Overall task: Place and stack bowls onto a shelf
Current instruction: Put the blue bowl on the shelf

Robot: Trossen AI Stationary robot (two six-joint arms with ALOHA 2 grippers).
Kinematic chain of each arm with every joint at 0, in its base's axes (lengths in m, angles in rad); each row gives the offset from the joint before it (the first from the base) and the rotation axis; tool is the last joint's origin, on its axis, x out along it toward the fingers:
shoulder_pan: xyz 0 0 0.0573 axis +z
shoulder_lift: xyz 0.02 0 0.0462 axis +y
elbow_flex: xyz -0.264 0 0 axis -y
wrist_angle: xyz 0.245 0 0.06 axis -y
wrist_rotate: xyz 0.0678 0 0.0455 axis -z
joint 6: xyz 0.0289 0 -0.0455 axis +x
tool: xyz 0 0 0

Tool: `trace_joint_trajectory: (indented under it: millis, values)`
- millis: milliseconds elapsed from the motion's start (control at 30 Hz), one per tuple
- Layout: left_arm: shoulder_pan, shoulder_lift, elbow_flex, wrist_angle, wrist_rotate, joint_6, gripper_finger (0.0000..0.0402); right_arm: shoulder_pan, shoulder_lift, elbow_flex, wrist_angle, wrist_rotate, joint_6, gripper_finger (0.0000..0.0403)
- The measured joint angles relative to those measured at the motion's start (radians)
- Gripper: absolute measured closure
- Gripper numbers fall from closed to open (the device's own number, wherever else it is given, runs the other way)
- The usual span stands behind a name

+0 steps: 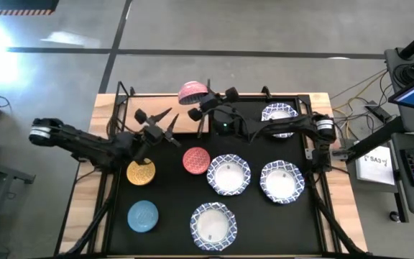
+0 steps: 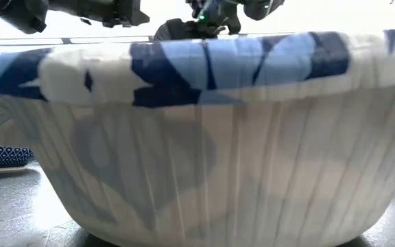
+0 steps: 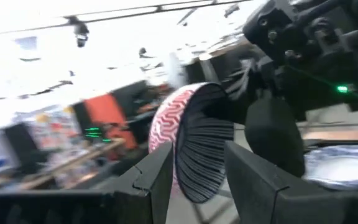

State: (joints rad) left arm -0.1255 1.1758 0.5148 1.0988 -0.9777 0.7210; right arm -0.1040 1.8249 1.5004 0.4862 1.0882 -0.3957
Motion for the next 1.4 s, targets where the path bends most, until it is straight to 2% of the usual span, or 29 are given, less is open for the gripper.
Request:
trace_joint_trajectory:
  millis: [133, 333, 500, 733, 833, 1167, 1267, 1400]
  values:
    - [-0.013, 0.088, 0.0, 0.223, -0.059, 0.164, 0.0275, 0.002, 0.043, 0.065, -0.001, -0.053, 0.002, 0.039]
    - [-0.012, 0.201, 0.02, 0.462, -0.114, 0.343, 0.0281, 0.02, 0.064, 0.099, -0.002, -0.06, -0.008, 0.039]
    - [-0.011, 0.265, 0.092, 0.472, -0.132, 0.444, 0.0296, 0.041, 0.064, 0.101, -0.001, -0.073, 0.002, 0.039]
    - [-0.011, 0.329, 0.186, 0.474, -0.216, 0.588, 0.0318, 0.056, 0.061, 0.101, -0.008, -0.016, -0.039, 0.039]
    - [-0.024, 0.333, 0.181, 0.473, -0.212, 0.579, 0.0323, 0.058, 0.061, 0.101, -0.01, 0.021, -0.08, 0.039]
    - [-0.028, 0.291, 0.151, 0.472, -0.203, 0.573, 0.0324, 0.061, 0.062, 0.101, -0.011, 0.045, -0.1, 0.039]
    - [-0.028, 0.278, 0.149, 0.472, -0.204, 0.579, 0.0324, 0.061, 0.062, 0.101, -0.013, 0.093, -0.104, 0.039]
    - [-0.028, 0.265, 0.145, 0.472, -0.207, 0.579, 0.0324, 0.065, 0.062, 0.101, -0.019, 0.085, -0.103, 0.039]
